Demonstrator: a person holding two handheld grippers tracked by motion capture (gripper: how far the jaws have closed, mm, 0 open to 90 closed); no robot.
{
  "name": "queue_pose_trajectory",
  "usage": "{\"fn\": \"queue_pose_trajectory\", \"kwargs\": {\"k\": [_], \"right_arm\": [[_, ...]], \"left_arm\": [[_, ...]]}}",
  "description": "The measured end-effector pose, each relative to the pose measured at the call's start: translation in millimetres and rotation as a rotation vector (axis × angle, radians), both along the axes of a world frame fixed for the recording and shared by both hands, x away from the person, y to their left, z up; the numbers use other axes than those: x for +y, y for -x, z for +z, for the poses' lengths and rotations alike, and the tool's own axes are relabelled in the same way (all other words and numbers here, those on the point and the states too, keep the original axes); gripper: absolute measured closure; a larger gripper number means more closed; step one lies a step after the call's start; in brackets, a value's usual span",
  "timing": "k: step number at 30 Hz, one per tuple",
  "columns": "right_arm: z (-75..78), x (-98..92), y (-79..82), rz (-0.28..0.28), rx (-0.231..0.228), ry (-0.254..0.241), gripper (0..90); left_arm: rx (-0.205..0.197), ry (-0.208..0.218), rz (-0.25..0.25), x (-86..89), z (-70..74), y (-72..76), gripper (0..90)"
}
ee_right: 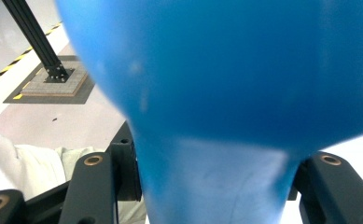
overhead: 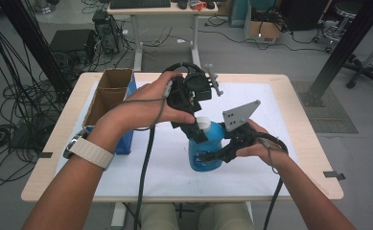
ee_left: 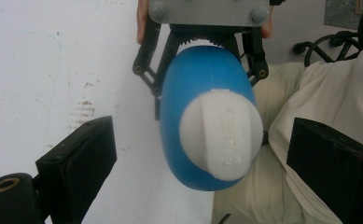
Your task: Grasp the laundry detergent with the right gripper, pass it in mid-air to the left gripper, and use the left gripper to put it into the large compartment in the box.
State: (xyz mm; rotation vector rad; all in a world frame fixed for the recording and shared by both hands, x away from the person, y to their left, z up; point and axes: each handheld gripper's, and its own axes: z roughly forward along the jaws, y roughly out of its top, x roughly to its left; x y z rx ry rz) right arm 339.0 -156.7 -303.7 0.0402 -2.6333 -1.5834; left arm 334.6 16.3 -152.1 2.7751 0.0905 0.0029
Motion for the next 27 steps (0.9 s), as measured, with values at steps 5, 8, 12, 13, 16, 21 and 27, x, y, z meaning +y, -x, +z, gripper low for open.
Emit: {"fn": "queue_pose_trajectory", "kwargs": {"k": [5, 8, 12, 13, 16, 21, 27], "right_arm": [[-0.5, -0.3, 0.2, 0.000, 0.004, 0.001, 42.8], [-0.9, 0.1, 0.0, 0.002, 0.003, 0.001, 42.8], [-1.0, 0.2, 0.1, 0.003, 0.005, 0.000, 42.8], [-1.1, 0.2, -0.1, 0.002, 0.005, 0.000, 42.8], [-0.9, 0.0, -0.2, 0.003, 0.003, 0.001, 42.8], [-0.5, -0.8, -0.5, 0.004, 0.006, 0.002, 42.8], [-1.6, -0.4, -0.1, 0.004, 0.006, 0.003, 42.8]], "left_arm": [[0.002, -0.003, 0.001, -0.6, -0.7, -0.4, 8.5], [0.005, -0.003, 0.000, -1.0, -0.9, -0.8, 8.6], [0.011, 0.004, -0.004, -1.1, -1.0, -1.1, 8.9], [0.009, 0.001, -0.003, -1.2, -1.1, -1.1, 9.0], [0.011, 0.002, -0.004, -1.1, -1.1, -1.3, 9.0], [0.012, 0.002, 0.002, -1.0, -1.5, -0.7, 9.2], [0.009, 0.002, 0.000, -0.6, -1.2, -0.9, 9.3]]}}
